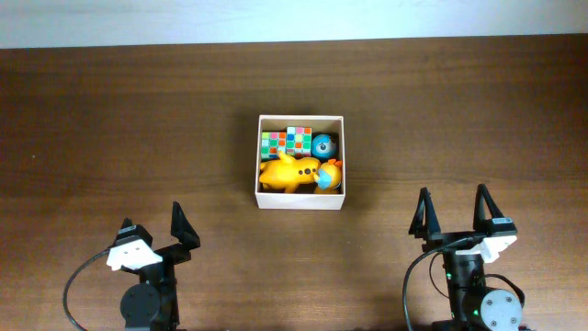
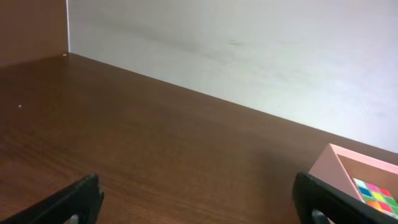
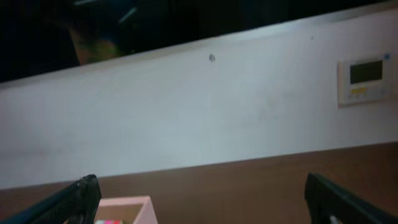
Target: Pack container
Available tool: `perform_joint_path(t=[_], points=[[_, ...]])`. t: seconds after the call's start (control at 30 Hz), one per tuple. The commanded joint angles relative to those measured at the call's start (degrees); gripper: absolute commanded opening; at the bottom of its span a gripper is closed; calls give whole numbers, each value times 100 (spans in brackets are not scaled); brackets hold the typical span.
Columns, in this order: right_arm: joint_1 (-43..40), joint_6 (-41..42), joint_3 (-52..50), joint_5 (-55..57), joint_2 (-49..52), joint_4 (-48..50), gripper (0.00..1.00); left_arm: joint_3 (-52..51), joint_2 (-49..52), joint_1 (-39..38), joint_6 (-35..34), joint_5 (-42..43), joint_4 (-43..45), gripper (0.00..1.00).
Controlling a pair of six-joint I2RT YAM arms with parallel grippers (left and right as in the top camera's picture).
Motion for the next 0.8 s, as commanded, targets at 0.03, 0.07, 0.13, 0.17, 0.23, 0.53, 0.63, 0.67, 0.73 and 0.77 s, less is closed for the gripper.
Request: perform_joint_path(t=[0.03,0.07,0.13,0.17,0.23,0.53,0.63,0.67,0.73,0.77], points=[[-92,-83,-306,-238,-247,-33,99,-42,-48,28,87,-39,13,99],[-94,-83,-369,-238,-245,-31,99,-42,-48,28,87,-39,13,99],[-87,-83,-461,-280,-245,-107,99,-42,-48,28,87,-39,13,99],[-83,-83,-463,-278,-245,-260,99,-42,-48,28,87,-39,13,99],[-83,-85,-463,-278,-245,-487,99,-42,-48,28,90,-39,13,99],[-83,-411,-463,-363,-245,-1447,99,-42,-48,28,87,-39,13,99],[-83,-452,-463,-334,-245,-1447,99,-42,-48,28,87,-39,13,99],[-83,-452,-463,-330,-245,-1447,99,-42,-48,28,87,-39,13,99],[-83,-448,-463,-297,-245,-1447,99,-42,-48,31,87,-39,15,99],[-83,-448,-463,-258,-245,-1447,99,-42,-48,28,90,-39,13,99]])
